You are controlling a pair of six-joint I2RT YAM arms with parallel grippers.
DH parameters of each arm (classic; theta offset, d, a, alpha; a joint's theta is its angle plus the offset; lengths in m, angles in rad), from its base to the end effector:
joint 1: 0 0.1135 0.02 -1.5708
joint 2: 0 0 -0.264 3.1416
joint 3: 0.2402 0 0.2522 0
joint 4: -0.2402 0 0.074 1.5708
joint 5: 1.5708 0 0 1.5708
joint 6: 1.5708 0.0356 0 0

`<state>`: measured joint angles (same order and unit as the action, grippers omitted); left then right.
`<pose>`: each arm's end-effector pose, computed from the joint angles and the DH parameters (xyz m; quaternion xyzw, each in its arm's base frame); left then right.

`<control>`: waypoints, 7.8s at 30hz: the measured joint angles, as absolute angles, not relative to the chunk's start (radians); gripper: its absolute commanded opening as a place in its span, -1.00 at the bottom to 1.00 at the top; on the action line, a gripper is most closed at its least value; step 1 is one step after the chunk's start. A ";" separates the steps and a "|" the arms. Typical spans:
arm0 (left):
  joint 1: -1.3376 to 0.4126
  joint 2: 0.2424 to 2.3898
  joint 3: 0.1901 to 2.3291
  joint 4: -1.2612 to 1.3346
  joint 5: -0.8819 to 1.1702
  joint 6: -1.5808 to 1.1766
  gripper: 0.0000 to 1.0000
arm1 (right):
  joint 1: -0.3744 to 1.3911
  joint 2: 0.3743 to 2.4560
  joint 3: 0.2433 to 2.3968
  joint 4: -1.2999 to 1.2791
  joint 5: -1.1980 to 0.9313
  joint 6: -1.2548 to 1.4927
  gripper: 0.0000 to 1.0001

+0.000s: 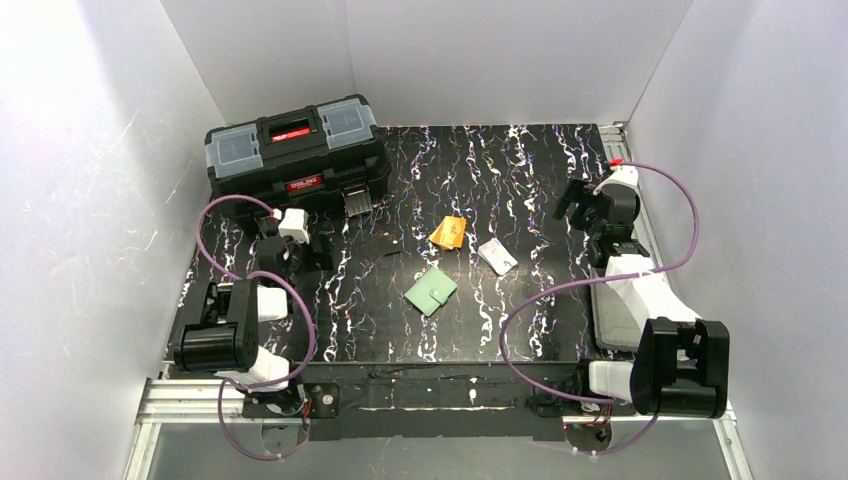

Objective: Put the credit cards into the card holder
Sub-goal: Open the card holder at the center of the board.

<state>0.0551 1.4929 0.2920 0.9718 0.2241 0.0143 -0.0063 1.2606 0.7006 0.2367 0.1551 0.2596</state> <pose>0.2499 0.0059 0.1453 0.0536 0.7796 -0.0661 0.6204 0.2823 -0.0073 0.2509 0.1521 0.7961 0.0112 0.5856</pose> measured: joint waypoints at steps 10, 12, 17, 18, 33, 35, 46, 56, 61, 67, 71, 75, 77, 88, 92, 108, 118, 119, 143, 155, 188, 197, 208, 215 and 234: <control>0.057 1.303 0.654 0.352 0.354 0.107 0.99 | -0.006 1.069 0.672 0.048 -0.059 0.501 1.00; 0.057 1.269 0.735 0.204 0.385 0.144 0.99 | -0.006 1.050 0.666 0.046 -0.104 0.548 0.90; 0.057 1.171 0.844 -0.096 0.435 0.218 0.87 | 0.020 0.998 0.617 0.049 -0.186 0.610 0.69; 0.057 1.153 0.859 -0.149 0.444 0.231 0.82 | 0.043 0.999 0.617 0.042 -0.186 0.609 0.68; 0.031 0.964 0.897 -0.613 0.599 0.499 0.68 | 0.894 1.342 0.958 -0.335 0.319 0.495 0.73; 0.022 0.923 0.868 -0.628 0.623 0.546 0.68 | 0.955 1.413 0.985 -0.362 0.354 0.496 0.74; 0.017 0.879 0.822 -0.659 0.696 0.664 0.68 | 1.079 1.643 1.078 -0.426 0.450 0.468 0.57; 0.017 0.875 0.793 -0.641 0.704 0.688 0.65 | 1.077 1.718 1.077 -0.364 0.432 0.447 0.36; 0.017 0.875 0.793 -0.632 0.705 0.691 0.64 | 1.077 1.722 1.067 -0.323 0.411 0.438 0.15; 0.017 0.875 0.793 -0.628 0.706 0.703 0.61 | 1.077 1.722 1.037 -0.280 0.389 0.437 0.12; 0.017 0.875 0.793 -0.628 0.710 0.715 0.61 | 1.077 1.723 1.031 -0.266 0.387 0.435 -0.02; 0.005 0.875 0.790 -0.627 0.719 0.730 0.59 | 1.077 1.719 1.018 -0.243 0.384 0.422 -0.31; -0.010 0.875 0.784 -0.625 0.727 0.741 0.58 | 1.074 1.713 1.009 -0.229 0.381 0.413 -0.44; -0.136 0.873 0.724 -0.620 0.759 0.846 0.54 | 1.076 1.654 0.937 -0.141 0.261 0.341 -0.97; -0.194 0.875 0.695 -0.593 0.768 0.895 0.49 | 1.077 1.625 0.899 -0.110 0.191 0.314 -0.97; -0.312 1.240 0.827 -0.401 0.986 0.494 0.96 | 1.082 1.236 0.742 0.108 -0.011 0.105 -0.97; -0.312 1.242 0.880 -0.429 1.116 0.377 0.96 | 1.100 1.154 0.761 0.105 -0.001 0.022 -0.97; -0.312 1.242 0.880 -0.429 1.116 0.372 0.97 | 1.103 1.153 0.767 0.104 0.001 0.015 -0.97; -0.316 1.285 0.944 -0.425 1.224 0.247 -1.00 | 1.147 1.096 0.801 0.075 0.042 -0.058 -0.97; -0.317 1.283 0.955 -0.403 1.303 0.112 -1.00 | 1.176 0.987 0.725 0.147 0.028 -0.112 -0.97; -0.291 0.995 0.904 -0.213 0.862 0.021 -1.00 | 1.256 1.186 1.051 -0.094 0.384 0.133 0.39; -0.390 0.879 0.843 -0.179 0.696 0.196 -1.00 | 1.033 1.168 1.097 -0.194 0.195 0.501 0.31; -0.489 0.871 0.814 -0.073 0.534 0.316 -1.00 | 0.918 1.185 1.124 -0.259 0.014 0.713 0.21; -0.545 0.871 0.813 -0.050 0.500 0.359 -1.00 | 0.883 1.230 1.124 -0.203 -0.055 0.820 0.16; -0.587 0.873 0.813 -0.035 0.451 0.387 -1.00 | 0.879 1.219 1.095 -0.154 0.089 1.000 0.03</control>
<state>-0.5873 0.8730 0.8131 -0.0345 0.4515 0.3874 0.8791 1.2190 1.0954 -0.1543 0.0887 1.0004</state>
